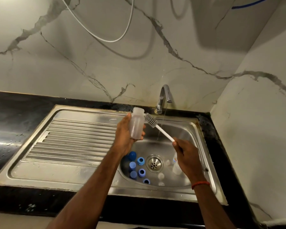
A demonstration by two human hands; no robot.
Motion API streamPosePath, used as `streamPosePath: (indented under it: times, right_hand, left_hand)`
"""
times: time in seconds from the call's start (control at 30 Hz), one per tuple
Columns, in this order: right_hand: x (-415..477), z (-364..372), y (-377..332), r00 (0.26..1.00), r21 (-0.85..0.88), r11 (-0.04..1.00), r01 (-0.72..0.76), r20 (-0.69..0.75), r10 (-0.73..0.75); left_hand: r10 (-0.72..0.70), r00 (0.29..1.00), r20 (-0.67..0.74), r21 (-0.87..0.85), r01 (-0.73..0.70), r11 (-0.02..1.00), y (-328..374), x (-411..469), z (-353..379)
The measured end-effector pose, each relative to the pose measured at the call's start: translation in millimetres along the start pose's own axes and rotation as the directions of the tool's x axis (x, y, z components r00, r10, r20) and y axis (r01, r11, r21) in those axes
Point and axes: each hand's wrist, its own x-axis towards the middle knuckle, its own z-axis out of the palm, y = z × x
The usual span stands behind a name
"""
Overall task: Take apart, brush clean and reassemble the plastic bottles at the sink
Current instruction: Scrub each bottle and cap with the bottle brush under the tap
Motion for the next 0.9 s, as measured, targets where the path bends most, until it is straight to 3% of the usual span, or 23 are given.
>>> streamPosePath:
  times: [0.17,0.33,0.47,0.6,0.73,0.9]
  right_hand:
    - [17.4,2.1,-29.8,0.997,0.006,0.998,0.066,-0.036,-0.066]
    - [21.8,5.3,-32.4,0.997,-0.007,0.997,0.079,0.003,-0.079]
    - [32.3,-0.8,-43.1,0.980,-0.051,0.979,0.197,0.007,-0.197]
    - [31.5,-6.6,-32.7,0.986,-0.028,0.985,0.169,0.005,-0.169]
    - [10.7,-11.4,-6.4,0.994,0.032,0.993,0.109,-0.014,-0.109]
    - [16.2,-1.7,-25.1,0.991,0.021,0.992,0.126,0.033,-0.126]
  left_hand:
    - [-0.009,1.000,0.001,-0.030,0.009,1.000,4.7,-1.0,1.4]
    - [0.036,0.986,0.161,0.061,-0.046,0.997,-0.5,-12.0,3.9]
    - [0.035,0.979,0.202,0.079,-0.052,0.996,3.4,-13.4,6.7]
    - [0.065,0.981,0.182,0.125,-0.089,0.988,6.7,-12.8,5.9]
    - [0.020,0.991,0.135,0.092,-0.033,0.995,7.7,-15.1,2.0]
    - [-0.035,0.994,0.099,0.191,0.016,0.981,1.4,-16.9,11.3]
